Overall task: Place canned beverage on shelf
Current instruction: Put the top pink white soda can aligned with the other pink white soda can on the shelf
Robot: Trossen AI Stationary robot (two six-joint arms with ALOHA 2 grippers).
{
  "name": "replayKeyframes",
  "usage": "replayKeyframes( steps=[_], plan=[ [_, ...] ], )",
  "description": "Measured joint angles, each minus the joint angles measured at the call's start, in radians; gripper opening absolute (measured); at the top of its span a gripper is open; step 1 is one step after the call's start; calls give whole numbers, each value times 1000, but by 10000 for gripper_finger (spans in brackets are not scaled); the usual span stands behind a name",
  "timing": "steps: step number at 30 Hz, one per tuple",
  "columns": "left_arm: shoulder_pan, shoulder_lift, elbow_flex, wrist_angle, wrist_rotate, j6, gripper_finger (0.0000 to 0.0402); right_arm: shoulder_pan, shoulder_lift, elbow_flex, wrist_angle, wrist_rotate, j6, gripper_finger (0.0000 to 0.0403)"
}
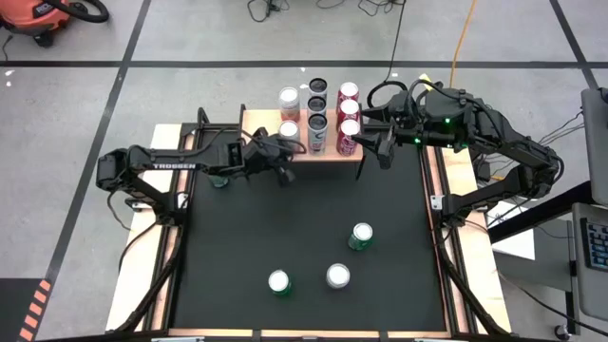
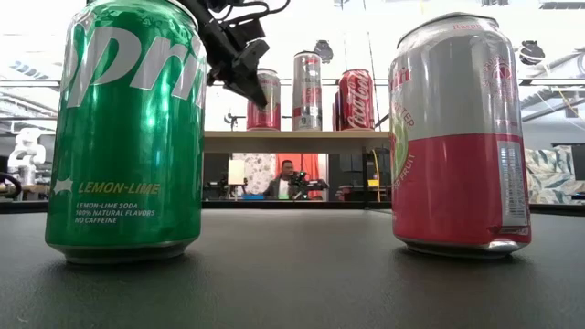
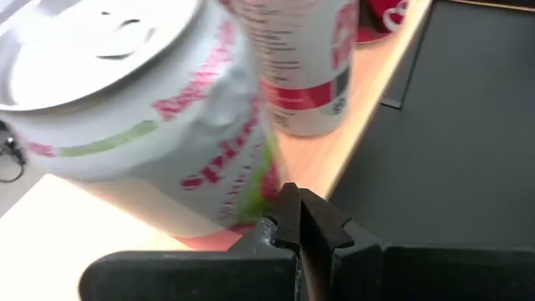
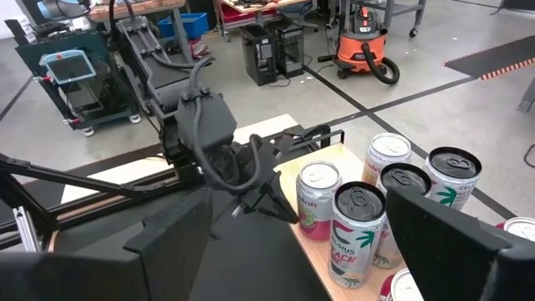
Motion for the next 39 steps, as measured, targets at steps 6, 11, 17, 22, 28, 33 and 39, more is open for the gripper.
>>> replayKeyframes(
  steps=[6, 11, 17, 22, 28, 33, 39],
  plan=[
    [42, 0, 0, 1, -1, 0, 1, 0, 0, -1, 0, 0, -1, 331],
    [62, 0, 0, 1, -3, 0, 1, 0, 0, -1, 0, 0, -1, 331],
    [76, 0, 0, 1, -3, 1, 1, 0, 0, -1, -2, 5, -1, 331],
    [87, 0, 0, 21, -3, 2, 1, -1, 0, -1, -8, 27, -1, 331],
    [95, -3, 0, 67, 28, 1, 1, 0, 0, -1, -8, 27, -5, 331],
    [78, -62, 14, -53, 54, -8, 1, 0, 0, -1, -8, 26, 1, 331],
    [97, -110, 10, -196, 17, -2, 1, 0, 0, -1, -8, 26, 1, 331]
  ],
)
